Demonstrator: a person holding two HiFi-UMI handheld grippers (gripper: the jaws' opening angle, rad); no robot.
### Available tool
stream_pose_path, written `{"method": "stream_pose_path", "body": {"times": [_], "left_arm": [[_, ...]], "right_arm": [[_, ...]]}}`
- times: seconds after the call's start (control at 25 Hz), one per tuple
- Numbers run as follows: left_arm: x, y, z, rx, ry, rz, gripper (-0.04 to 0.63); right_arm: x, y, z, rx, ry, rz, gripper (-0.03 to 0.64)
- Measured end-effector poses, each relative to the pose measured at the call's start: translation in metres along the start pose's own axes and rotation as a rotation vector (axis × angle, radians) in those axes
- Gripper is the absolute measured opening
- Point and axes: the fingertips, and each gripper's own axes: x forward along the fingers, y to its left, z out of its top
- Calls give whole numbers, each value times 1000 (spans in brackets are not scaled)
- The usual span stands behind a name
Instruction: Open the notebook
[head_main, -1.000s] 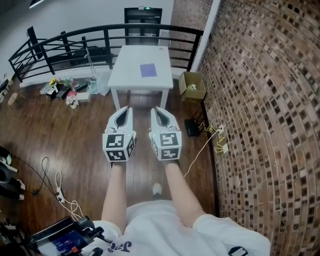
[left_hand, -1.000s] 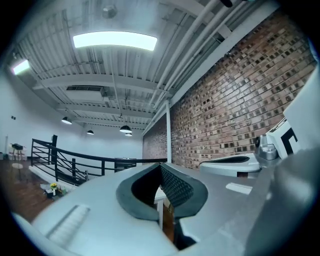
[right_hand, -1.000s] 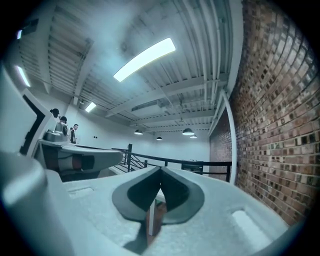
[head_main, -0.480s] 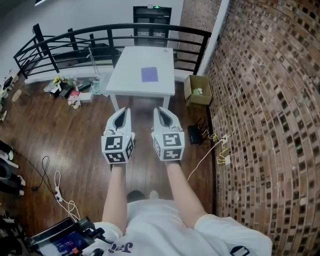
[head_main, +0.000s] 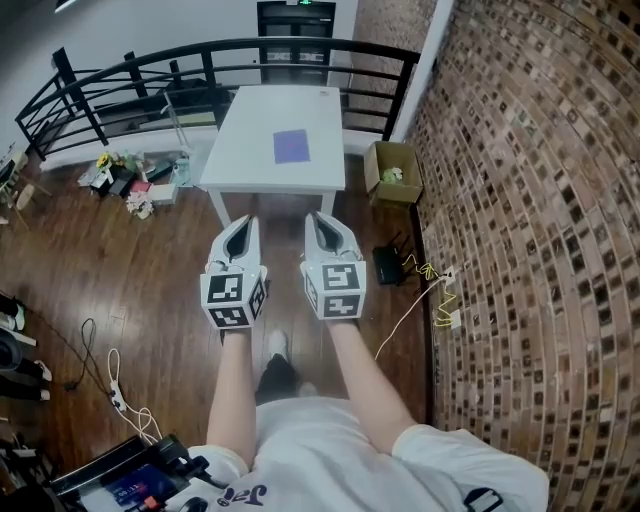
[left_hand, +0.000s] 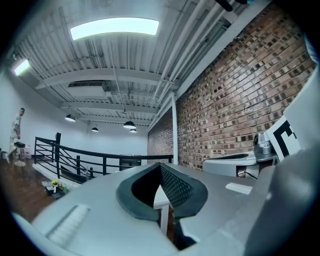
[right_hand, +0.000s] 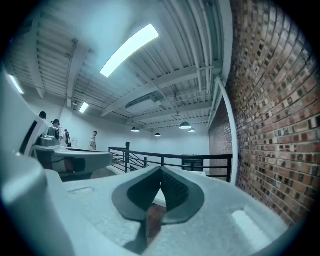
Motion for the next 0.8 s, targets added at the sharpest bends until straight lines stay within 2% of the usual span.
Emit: {"method": "stream_pose_path", "body": {"times": [0.2,0.6,0.8], "left_arm": [[44,22,-7,-14,10,-20,17],[153,99,24,-16,-38,-62,17],[192,127,28,-9,-36,-108,17]], "right_arm": [[45,-11,-4,1,17,-13,-12],[174,-18,31,-33,-24,-27,-12],[223,-16,40,-43,-25,-51,-12]]}}
